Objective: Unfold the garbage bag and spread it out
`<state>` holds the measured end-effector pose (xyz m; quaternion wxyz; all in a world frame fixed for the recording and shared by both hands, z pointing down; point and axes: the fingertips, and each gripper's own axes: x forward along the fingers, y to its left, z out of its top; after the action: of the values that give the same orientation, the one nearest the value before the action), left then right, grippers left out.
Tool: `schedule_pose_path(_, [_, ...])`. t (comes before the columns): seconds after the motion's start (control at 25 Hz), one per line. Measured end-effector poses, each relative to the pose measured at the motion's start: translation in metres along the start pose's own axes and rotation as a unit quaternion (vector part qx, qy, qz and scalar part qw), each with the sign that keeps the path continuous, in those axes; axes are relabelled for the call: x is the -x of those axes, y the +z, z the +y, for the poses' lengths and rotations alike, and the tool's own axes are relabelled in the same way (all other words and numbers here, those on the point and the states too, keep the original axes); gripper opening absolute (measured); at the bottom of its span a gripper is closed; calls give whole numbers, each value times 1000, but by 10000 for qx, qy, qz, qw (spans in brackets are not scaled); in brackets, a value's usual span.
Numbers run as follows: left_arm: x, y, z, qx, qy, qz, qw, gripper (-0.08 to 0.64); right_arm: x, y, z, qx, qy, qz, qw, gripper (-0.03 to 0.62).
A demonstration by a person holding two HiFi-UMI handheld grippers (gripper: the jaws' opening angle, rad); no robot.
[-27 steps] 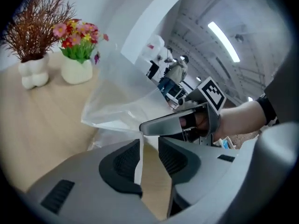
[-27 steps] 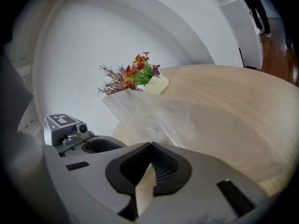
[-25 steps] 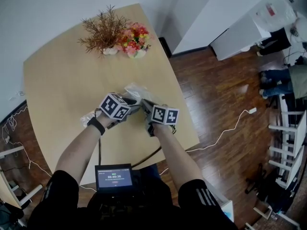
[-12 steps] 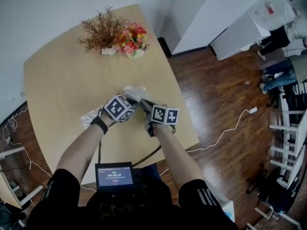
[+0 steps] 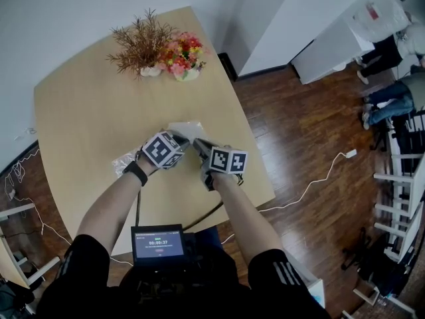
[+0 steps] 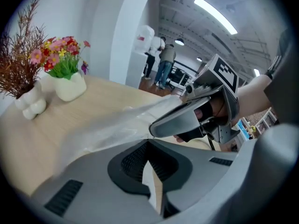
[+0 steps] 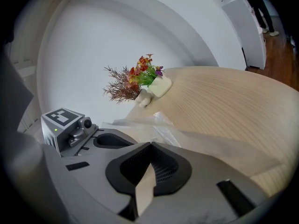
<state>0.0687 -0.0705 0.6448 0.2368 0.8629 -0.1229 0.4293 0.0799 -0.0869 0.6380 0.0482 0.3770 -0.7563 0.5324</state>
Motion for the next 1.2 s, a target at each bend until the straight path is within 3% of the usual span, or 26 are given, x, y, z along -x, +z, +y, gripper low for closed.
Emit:
schedule_pose_path(0.44, [23,-9,28,-20,378,148,9992,2,14,-7,-7,22,-78,59,9999,3])
schedule_pose_path(0.6, [35,-11,43,-7,691,339,9970,2,18,-14,-10,25,-95,144,9998,3])
schedule_pose_path(0.84, [46,-8,59,-285,962,602,9931,1,26,-22,-14,21,-120,212,9997,3])
schedule_pose_path(1.04, [40,-11,62,-299,857,657,9937,1,34,-29,-18,64,-163,277,9995,3])
schedule_pose_path(1.2, [49,-16,73,-279,1116,802,9901,1,35,-33,-18,99,-129,343,9993,3])
